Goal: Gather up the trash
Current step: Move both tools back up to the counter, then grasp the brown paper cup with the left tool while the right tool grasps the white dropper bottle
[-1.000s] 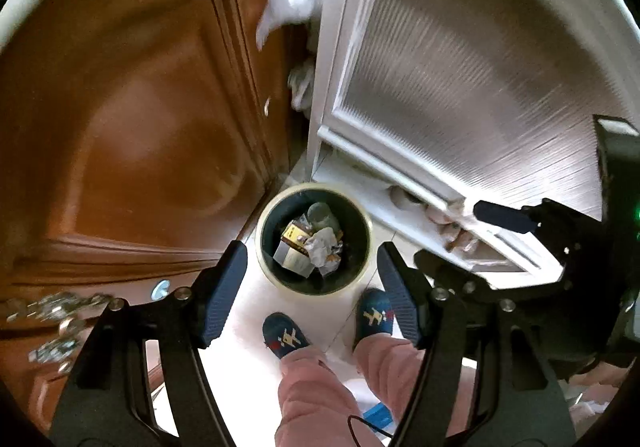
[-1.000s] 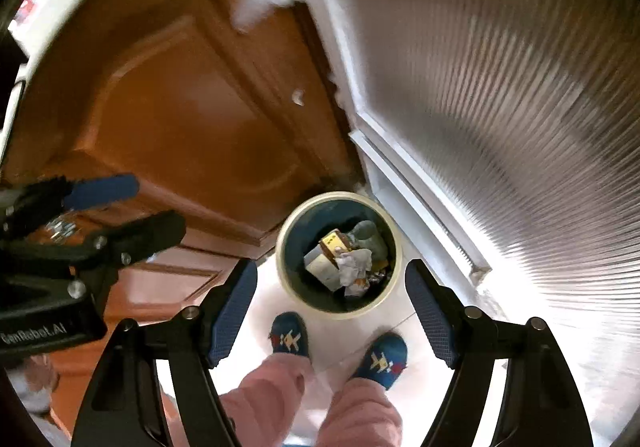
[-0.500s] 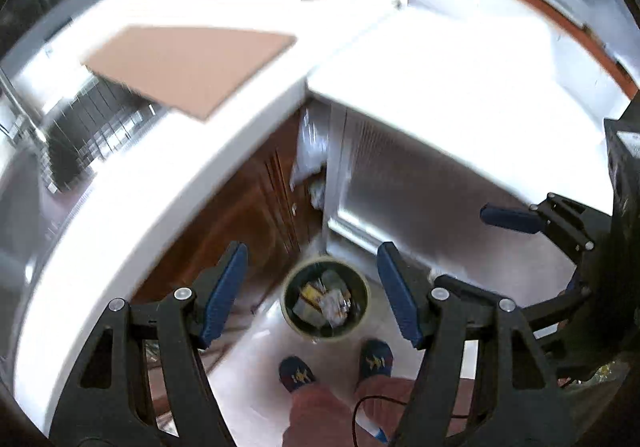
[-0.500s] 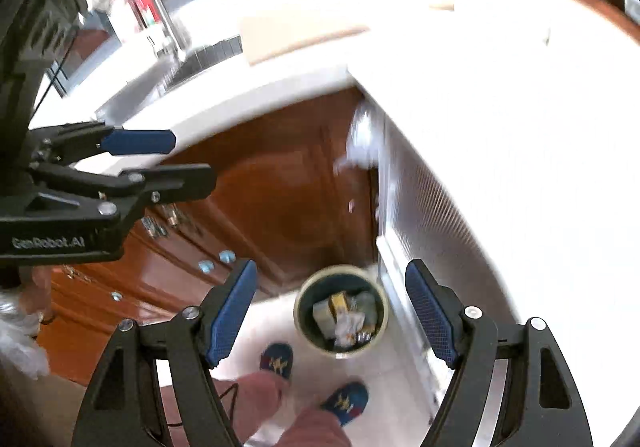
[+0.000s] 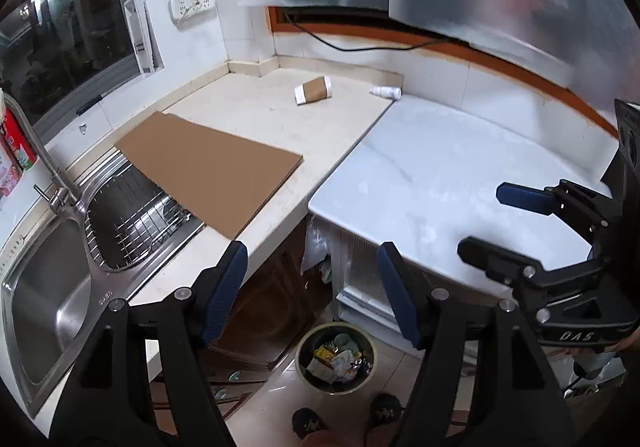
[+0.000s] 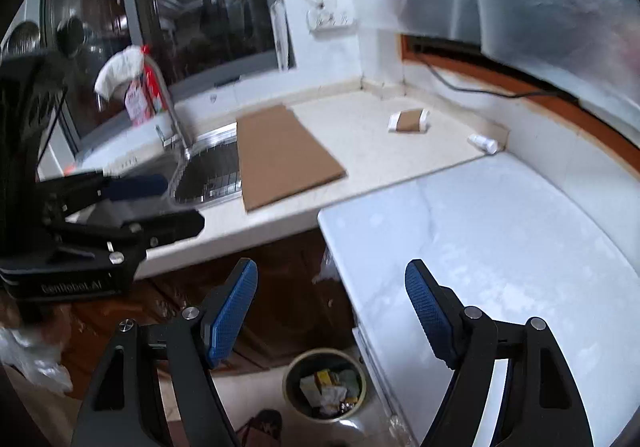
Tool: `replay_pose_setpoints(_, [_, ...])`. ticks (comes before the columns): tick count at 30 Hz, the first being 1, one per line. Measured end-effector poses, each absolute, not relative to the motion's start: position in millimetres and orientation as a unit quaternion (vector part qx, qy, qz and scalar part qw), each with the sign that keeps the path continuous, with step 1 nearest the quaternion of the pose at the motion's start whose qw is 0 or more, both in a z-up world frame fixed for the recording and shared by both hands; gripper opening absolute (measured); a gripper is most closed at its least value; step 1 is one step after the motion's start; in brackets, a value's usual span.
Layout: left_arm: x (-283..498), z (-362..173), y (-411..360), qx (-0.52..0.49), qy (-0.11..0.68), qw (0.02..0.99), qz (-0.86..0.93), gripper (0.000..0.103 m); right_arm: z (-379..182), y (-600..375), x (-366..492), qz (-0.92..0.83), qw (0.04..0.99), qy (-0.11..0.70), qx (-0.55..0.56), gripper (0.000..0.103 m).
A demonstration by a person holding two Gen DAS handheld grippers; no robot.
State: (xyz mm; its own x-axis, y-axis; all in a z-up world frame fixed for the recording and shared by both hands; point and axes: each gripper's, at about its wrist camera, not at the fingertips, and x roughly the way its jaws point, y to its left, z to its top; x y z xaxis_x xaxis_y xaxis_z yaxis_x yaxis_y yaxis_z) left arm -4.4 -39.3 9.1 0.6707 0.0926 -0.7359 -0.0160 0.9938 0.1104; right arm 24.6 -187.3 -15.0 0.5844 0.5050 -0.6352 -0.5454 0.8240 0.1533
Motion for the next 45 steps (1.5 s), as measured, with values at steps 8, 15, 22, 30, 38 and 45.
replay_pose_setpoints(8, [21, 27, -46, 0.068, 0.401, 0.913, 0.031, 0.065, 2, -212, 57, 0.266, 0.909, 0.32, -0.024, 0.08])
replay_pose_setpoints(15, [74, 46, -41, 0.116, 0.399, 0.909, 0.022, 0.065, 5, -218, 116, 0.219, 0.918, 0.33, -0.026, 0.08])
replay_pose_setpoints(22, [172, 67, -20, 0.127, 0.406, 0.905, -0.021, 0.065, 35, -207, 194, 0.177, 0.933, 0.301, -0.086, 0.08])
replay_pose_setpoints(30, [319, 25, -2, 0.153, 0.444, 0.881, -0.063, 0.065, 11, -187, 314, 0.145, 0.923, 0.336, -0.12, 0.08])
replay_pose_setpoints(38, [433, -73, -2, 0.187, 0.485, 0.849, -0.094, 0.065, -57, -178, 429, 0.121, 0.907, 0.378, -0.143, 0.079])
replay_pose_setpoints(45, [490, -124, 2, 0.194, 0.496, 0.839, -0.109, 0.065, -111, -186, 485, 0.096, 0.896, 0.41, -0.143, 0.078])
